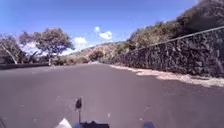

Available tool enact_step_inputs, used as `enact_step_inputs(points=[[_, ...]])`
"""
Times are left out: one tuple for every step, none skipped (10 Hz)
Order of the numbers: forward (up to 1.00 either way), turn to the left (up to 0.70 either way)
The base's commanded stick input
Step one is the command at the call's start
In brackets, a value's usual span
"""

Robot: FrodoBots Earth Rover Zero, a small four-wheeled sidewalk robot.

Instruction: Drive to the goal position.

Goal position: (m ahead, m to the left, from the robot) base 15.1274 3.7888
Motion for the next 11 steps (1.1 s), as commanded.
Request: enact_step_inputs(points=[[0.5, 0.0], [0.5, 0.0], [0.5, 0.0], [0.5, 0.0], [0.5, 0.0], [0.5, 0.0], [0.5, 0.0], [0.5, 0.0], [0.5, 0.0], [0.5, 0.0], [0.5, 0.0]])
